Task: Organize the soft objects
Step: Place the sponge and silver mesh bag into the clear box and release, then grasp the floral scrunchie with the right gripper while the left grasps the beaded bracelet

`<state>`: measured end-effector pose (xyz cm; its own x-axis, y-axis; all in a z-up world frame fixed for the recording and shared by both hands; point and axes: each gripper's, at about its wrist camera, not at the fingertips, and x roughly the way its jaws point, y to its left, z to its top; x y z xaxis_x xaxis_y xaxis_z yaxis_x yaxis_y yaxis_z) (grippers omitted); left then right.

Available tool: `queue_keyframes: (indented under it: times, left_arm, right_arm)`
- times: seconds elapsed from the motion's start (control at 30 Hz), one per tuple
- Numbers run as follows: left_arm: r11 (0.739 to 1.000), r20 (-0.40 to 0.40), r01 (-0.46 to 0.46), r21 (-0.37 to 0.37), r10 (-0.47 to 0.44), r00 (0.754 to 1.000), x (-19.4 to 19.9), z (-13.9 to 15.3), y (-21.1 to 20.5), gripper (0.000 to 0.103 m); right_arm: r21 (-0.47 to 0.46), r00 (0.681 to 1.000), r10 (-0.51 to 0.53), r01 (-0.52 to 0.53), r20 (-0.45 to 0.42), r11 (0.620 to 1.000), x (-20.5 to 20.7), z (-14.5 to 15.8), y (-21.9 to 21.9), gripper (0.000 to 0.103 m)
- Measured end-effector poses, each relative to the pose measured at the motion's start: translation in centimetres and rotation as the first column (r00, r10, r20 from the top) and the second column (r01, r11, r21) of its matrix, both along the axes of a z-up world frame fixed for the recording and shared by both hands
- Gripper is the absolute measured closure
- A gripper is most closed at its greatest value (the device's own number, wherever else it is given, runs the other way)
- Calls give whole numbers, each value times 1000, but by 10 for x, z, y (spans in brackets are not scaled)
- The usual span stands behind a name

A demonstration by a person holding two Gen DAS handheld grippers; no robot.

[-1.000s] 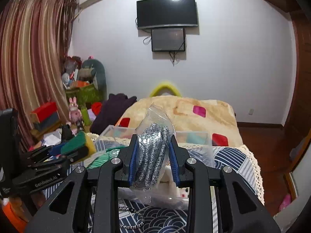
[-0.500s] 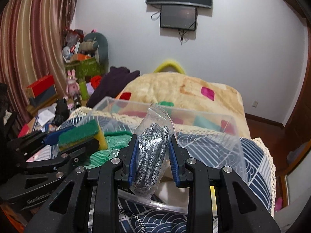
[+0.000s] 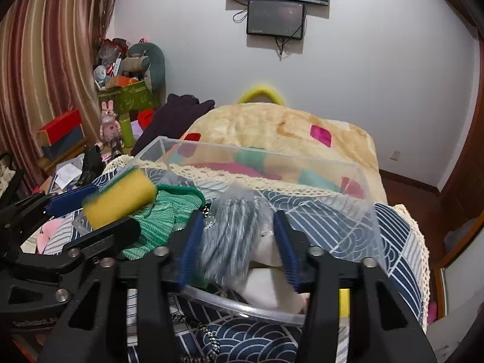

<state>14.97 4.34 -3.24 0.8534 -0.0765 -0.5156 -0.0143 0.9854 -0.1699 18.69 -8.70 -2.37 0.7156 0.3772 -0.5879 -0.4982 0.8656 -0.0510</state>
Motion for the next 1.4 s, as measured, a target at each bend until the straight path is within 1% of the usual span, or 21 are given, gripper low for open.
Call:
queue_keyframes:
  times: [0.07, 0.23, 0.33, 0.43, 0.47, 0.5, 0.63, 0.73, 0.83, 1.0, 1.1, 1.27, 1.33, 1.37, 1.4]
  left_arm:
    - [1000, 13, 3, -1, -3, 1000, -5, 4, 0, 20]
    - [1000, 52, 8, 10, -9, 999, -20, 17, 0, 19]
    - [1000, 81, 8, 15, -9, 997, -31, 25, -1, 13]
    - [1000, 117, 6, 15, -7, 993, -46, 34, -2, 7]
    - [1000, 122, 5, 14, -7, 992, -50, 35, -2, 4]
    - [1000, 129, 6, 15, -8, 992, -57, 36, -2, 2]
    - [999, 128, 6, 40, -11, 992, -73, 35, -5, 1]
    - [999, 118, 9, 50, -15, 993, -83, 29, -9, 1]
    - [999, 92, 26, 45, -30, 995, -89, 20, -12, 1]
    - [998, 24, 57, 37, -58, 998, -89, 0, -22, 1]
    - [996, -25, 80, 28, -79, 997, -83, -15, -30, 1]
    - [994, -67, 104, 34, -102, 993, -75, -34, -42, 1]
    - [994, -69, 106, 33, -104, 992, -73, -39, -46, 3]
    - [993, -72, 108, 37, -106, 992, -72, -42, -49, 8]
    - [992, -81, 114, 47, -110, 991, -70, -45, -53, 16]
  right_arm:
    - [9, 1000, -4, 3, 15, 1000, -3, 4, -4, 46]
    - [19, 998, -6, 5, 66, 1000, -16, 17, -9, 42]
    - [23, 994, -11, 8, 113, 1000, -27, 27, -14, 38]
    - [43, 987, -17, 10, 157, 999, -39, 37, -20, 25]
    - [57, 985, -18, 8, 171, 998, -45, 41, -24, 23]
    - [65, 984, -20, 8, 178, 998, -48, 43, -27, 22]
    - [99, 983, -29, 11, 184, 995, -61, 47, -41, 20]
    - [123, 986, -41, 21, 164, 992, -68, 42, -53, 17]
    - [123, 990, -49, 33, 129, 992, -72, 33, -60, 17]
    - [76, 994, -71, 65, 80, 995, -81, 7, -66, 16]
    - [67, 996, -76, 73, 37, 995, -84, -10, -70, 16]
    - [37, 997, -78, 79, -26, 996, -88, -40, -72, 16]
    - [32, 996, -75, 76, -47, 997, -91, -50, -72, 16]
    - [27, 996, -78, 80, -52, 996, -91, -54, -72, 16]
    - [18, 995, -82, 83, -56, 996, -90, -57, -72, 16]
